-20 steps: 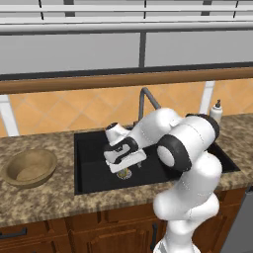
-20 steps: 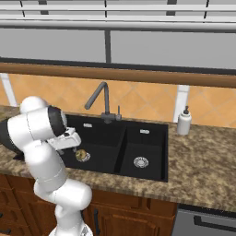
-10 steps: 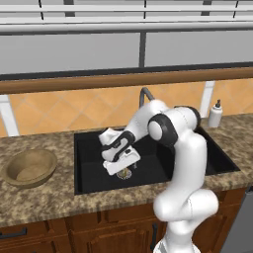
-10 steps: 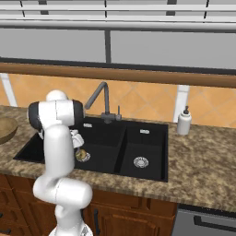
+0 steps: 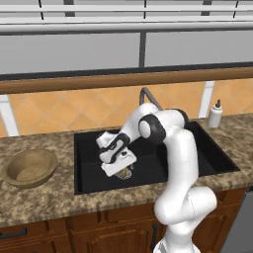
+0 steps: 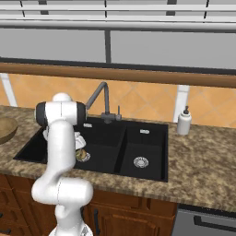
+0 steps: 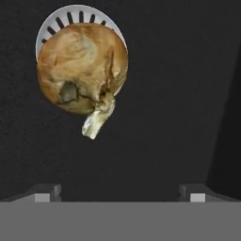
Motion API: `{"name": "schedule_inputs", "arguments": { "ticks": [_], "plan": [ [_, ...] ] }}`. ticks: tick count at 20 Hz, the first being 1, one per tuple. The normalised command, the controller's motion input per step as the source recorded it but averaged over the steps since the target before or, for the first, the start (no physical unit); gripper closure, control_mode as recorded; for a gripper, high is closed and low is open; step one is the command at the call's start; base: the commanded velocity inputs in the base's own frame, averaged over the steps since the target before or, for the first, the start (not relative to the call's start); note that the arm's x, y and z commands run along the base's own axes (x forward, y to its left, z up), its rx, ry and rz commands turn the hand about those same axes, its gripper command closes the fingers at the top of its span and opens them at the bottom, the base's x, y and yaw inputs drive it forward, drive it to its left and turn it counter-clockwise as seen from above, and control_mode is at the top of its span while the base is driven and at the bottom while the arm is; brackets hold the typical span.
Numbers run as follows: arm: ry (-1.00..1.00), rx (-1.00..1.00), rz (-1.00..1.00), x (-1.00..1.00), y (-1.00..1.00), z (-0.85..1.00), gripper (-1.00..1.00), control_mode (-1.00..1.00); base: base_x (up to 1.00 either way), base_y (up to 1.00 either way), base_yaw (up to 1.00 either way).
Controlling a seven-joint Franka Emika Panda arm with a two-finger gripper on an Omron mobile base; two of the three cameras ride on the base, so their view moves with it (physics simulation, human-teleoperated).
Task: Pick the onion from the sink and place it in the bowl. Then pick the bowl and place it in the microwave. Then close the microwave door and press the start button.
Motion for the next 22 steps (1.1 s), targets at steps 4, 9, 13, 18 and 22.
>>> {"name": "schedule_inputs", "arguments": {
  "ticks": [4, 9, 13, 18, 22],
  "plan": [
    [-0.03, -0.03, 0.0, 0.28, 0.0, -0.34, -1.0, -1.0, 0.0, 0.0, 0.0],
    [-0.01, -0.03, 0.0, 0.44, 0.0, -0.32, -1.0, -1.0, 0.0, 0.0, 0.0],
    [-0.01, -0.03, 0.0, 0.31, 0.0, -0.32, -1.0, -1.0, 0.0, 0.0, 0.0],
    [-0.04, 0.0, 0.0, 0.17, 0.0, -0.32, 1.0, -1.0, 0.0, 0.0, 0.0],
    [-0.07, 0.0, 0.0, -0.04, -0.05, -0.06, 1.0, -1.0, 0.0, 0.0, 0.0]
  ]
}}
